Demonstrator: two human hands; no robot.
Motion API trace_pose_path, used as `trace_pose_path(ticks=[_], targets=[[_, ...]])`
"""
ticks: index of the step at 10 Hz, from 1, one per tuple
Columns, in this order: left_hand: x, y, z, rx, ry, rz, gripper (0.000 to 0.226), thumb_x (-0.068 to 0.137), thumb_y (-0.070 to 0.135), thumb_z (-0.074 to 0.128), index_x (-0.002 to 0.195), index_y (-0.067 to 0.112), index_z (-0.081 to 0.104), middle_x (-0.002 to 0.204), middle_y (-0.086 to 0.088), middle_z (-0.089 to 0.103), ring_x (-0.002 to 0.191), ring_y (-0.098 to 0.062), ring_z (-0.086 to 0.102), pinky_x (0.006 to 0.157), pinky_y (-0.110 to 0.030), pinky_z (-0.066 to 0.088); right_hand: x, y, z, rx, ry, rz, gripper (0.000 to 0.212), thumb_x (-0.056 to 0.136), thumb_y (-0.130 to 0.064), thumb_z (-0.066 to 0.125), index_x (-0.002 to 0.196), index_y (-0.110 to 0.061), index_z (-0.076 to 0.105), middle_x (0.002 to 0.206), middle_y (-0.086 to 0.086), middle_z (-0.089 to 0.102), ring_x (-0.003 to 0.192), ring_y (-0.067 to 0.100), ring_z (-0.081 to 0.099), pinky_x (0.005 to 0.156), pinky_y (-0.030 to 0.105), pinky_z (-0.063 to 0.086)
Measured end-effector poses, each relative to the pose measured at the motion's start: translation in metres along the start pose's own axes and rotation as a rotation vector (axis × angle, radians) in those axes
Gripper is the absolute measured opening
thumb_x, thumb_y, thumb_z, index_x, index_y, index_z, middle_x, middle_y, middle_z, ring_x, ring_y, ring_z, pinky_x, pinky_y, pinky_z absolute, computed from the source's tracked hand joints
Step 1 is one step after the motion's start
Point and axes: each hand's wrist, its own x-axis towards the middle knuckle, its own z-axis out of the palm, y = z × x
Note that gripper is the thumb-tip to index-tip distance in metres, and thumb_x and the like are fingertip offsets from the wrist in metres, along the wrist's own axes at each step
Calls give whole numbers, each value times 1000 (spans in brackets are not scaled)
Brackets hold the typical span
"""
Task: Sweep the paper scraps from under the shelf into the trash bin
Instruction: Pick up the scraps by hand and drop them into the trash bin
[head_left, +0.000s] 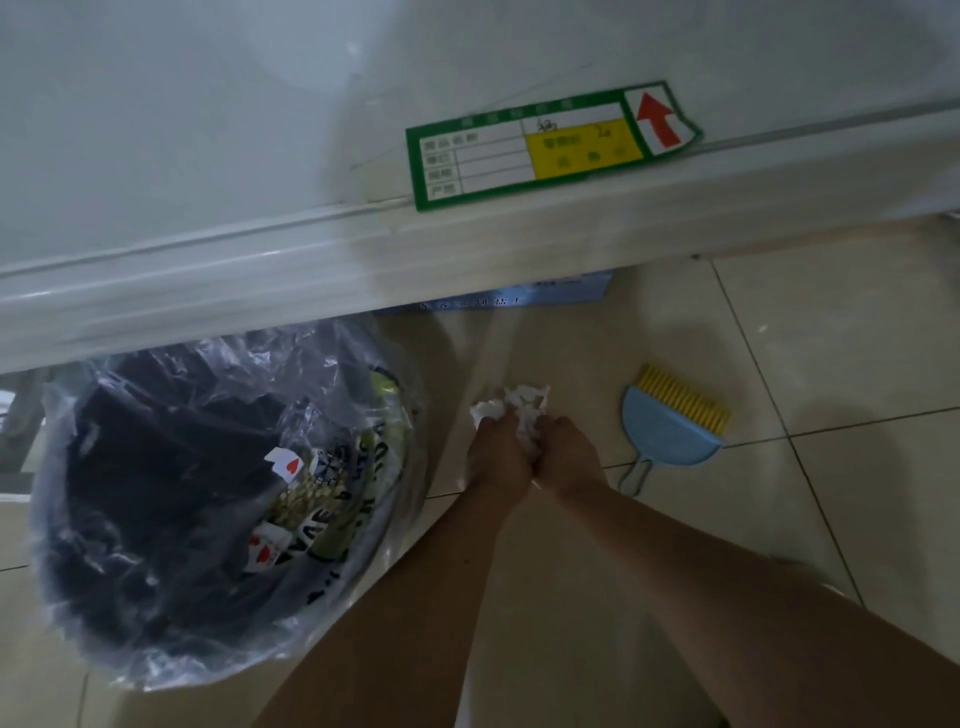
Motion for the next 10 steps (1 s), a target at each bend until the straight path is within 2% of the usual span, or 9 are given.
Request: trace_pose_path(ticks=[1,2,3,4,5,6,7,8,10], targets=[[-17,11,-13,583,18,229,31,87,3,55,118,2,56,122,-20,56,111,-36,54,90,-37,45,-12,-4,-11,12,33,-14,31,95,-19,47,122,-4,54,123,16,55,114,29,56,89,28,41],[-41,29,-24,560,35,257,25,89,7,52,113,1,57,120,-20,58,110,-33,55,89,-33,42,-28,-10,-26,98,65,4,29,98,-16,42,121,-4,55,122,14,56,115,27,56,75,20,32],[-65,51,-34,574,58,346,26,95,9,39,114,-1,55,120,-19,60,112,-31,53,93,-30,36,-51,-22,-51,109,114,-23,29,95,-7,42,121,-3,54,122,15,56,115,30,55,81,24,38],[-92,72,-48,548,67,378,27,95,8,37,116,3,54,123,-17,58,113,-30,52,90,-26,36,-75,-35,-75,146,165,-68,27,94,-5,43,118,-4,56,112,14,58,110,30,57,79,22,42],[-118,91,-64,506,129,387,25,93,7,43,115,2,55,121,-19,58,111,-33,55,73,-22,41,-99,-49,-94,213,228,-108,23,96,-16,45,107,-6,61,88,0,57,104,28,60,64,12,40],[-150,110,-85,514,180,449,29,96,7,36,118,2,54,126,-17,57,116,-30,53,95,-30,37,-128,-69,-113,103,239,-200,25,92,-15,49,113,-6,61,114,16,60,106,29,59,75,22,36],[-179,120,-110,450,238,494,28,95,4,36,113,-1,57,122,-19,59,115,-31,52,95,-32,36,-152,-93,-126,73,251,-250,30,91,-3,44,118,-4,58,119,18,59,110,32,57,78,23,36],[-197,120,-138,335,304,459,21,91,3,42,100,-2,61,111,-21,63,105,-32,57,85,-33,44,-172,-119,-128,51,267,-303,33,90,0,43,121,-4,55,121,19,57,112,32,56,78,23,33],[-212,95,-196,225,356,389,21,84,0,51,103,0,61,106,-22,64,100,-37,61,83,-39,50,-195,-173,-105,-6,255,-418,33,90,0,42,120,-5,53,122,18,55,112,31,55,78,25,33]])
